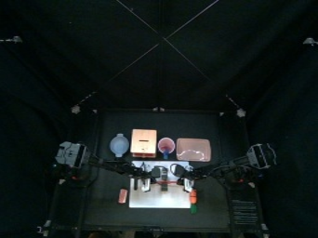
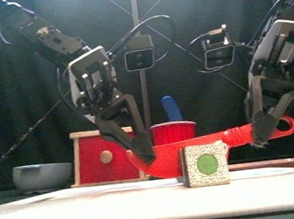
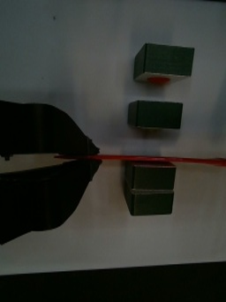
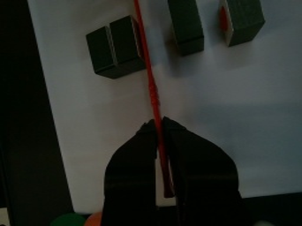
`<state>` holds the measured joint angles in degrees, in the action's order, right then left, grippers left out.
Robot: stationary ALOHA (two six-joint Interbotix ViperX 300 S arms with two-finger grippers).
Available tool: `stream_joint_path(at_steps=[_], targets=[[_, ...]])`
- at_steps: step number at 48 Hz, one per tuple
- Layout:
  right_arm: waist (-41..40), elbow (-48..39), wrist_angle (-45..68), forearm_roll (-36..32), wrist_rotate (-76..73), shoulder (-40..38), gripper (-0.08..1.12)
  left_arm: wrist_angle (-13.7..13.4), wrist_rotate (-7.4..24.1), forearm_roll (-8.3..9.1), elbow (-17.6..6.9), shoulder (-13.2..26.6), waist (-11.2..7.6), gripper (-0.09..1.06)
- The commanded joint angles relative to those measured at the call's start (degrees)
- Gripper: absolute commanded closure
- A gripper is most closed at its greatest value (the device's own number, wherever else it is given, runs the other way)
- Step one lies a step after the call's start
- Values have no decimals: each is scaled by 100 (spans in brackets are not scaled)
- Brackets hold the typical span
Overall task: Place sushi on board then cut the sushi with the knife then place the pieces on the plate
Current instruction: Cut the sushi into 4 pieces
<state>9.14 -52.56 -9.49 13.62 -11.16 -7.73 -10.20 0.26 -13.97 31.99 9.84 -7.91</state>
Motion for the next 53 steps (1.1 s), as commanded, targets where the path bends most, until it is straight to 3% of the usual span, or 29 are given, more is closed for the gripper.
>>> stream_joint_path(at_steps=[1, 8, 21, 36, 53], targets=[[0, 79, -202, -53, -18, -404, 73, -202, -9, 0, -35, -325, 0, 58], [-9, 193, -431, -88, -18, -800, 73, -483, -26, 62, -44, -624, 9, 58], [149, 202, -439, 35, -26, -905, 73, -492, -35, 9, -62, -650, -114, 58], [360, 132, -439, 272, -26, -694, 73, -466, -35, -325, -149, -396, -308, 58], [334, 97, -431, 255, -18, -536, 73, -193, -26, -325, -149, -290, -281, 58]])
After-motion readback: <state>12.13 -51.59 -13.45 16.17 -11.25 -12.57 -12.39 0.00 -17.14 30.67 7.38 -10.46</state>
